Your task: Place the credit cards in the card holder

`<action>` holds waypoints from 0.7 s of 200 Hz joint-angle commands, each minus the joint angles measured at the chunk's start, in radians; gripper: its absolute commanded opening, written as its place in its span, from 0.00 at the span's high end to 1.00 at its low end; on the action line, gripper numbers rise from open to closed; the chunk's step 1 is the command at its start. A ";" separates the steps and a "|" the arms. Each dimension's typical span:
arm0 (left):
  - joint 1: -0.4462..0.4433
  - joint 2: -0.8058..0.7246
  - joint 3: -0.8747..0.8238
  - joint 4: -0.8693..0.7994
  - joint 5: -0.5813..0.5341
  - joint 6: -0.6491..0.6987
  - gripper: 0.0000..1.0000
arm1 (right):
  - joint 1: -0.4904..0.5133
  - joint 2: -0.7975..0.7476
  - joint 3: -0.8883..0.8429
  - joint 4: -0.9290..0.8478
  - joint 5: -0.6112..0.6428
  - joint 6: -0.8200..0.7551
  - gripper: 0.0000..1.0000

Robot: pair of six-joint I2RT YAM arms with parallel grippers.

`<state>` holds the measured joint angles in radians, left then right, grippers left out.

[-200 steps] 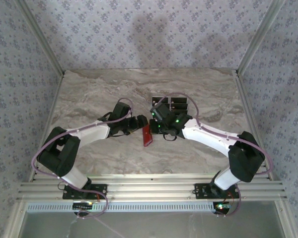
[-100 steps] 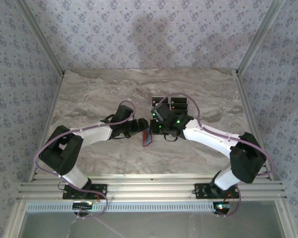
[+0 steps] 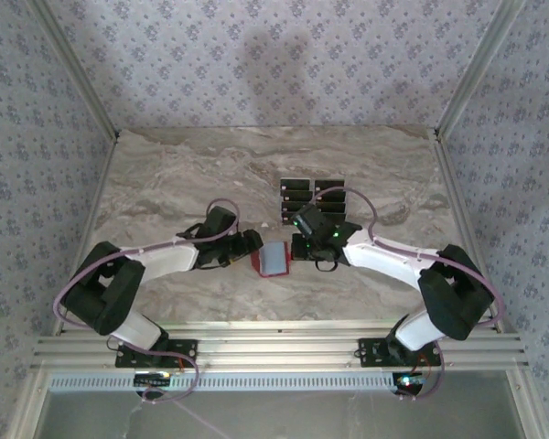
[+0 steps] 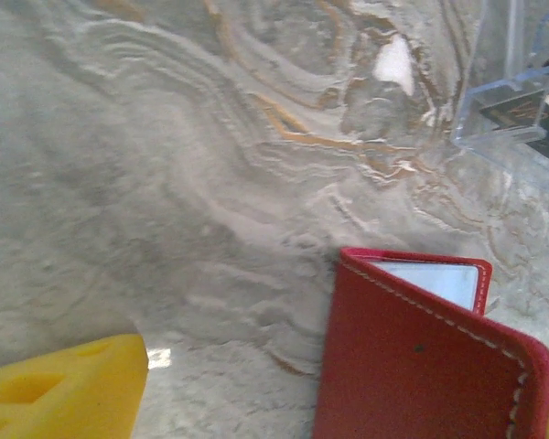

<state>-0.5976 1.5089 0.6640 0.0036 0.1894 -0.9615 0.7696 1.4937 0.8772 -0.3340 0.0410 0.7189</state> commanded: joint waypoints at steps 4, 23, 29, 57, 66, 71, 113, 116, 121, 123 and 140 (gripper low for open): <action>0.029 -0.049 -0.042 -0.043 -0.034 0.014 0.21 | -0.020 -0.015 -0.054 0.053 0.032 0.035 1.00; 0.043 -0.064 -0.065 -0.056 -0.045 0.015 0.21 | -0.032 -0.014 -0.090 0.089 0.036 0.050 1.00; 0.048 -0.068 -0.069 -0.064 -0.053 0.018 0.21 | -0.035 -0.012 -0.099 0.101 0.038 0.053 1.00; 0.062 -0.073 -0.065 -0.120 -0.081 0.042 0.21 | -0.050 -0.001 -0.123 0.147 0.045 0.069 1.00; 0.064 -0.069 -0.059 -0.139 -0.091 0.049 0.21 | -0.055 0.005 -0.123 0.160 0.045 0.073 1.00; 0.064 -0.066 -0.053 -0.148 -0.096 0.054 0.21 | -0.059 0.006 -0.121 0.166 0.047 0.074 1.00; 0.065 -0.014 0.045 -0.264 -0.165 0.109 0.21 | -0.082 0.005 -0.125 0.192 0.056 0.100 1.00; 0.066 -0.010 0.054 -0.272 -0.170 0.112 0.22 | -0.082 0.003 -0.126 0.195 0.056 0.100 1.00; 0.066 0.000 0.069 -0.283 -0.177 0.119 0.22 | -0.084 0.000 -0.128 0.196 0.054 0.103 1.00; 0.066 0.002 0.074 -0.287 -0.179 0.124 0.22 | -0.084 -0.001 -0.130 0.197 0.053 0.105 1.00; 0.066 0.033 0.132 -0.324 -0.196 0.143 0.22 | -0.084 -0.012 -0.139 0.199 0.047 0.116 1.00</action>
<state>-0.5438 1.4994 0.7208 -0.1932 0.0917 -0.8795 0.6910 1.4948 0.7563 -0.1448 0.0673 0.7982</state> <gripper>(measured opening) 0.783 0.058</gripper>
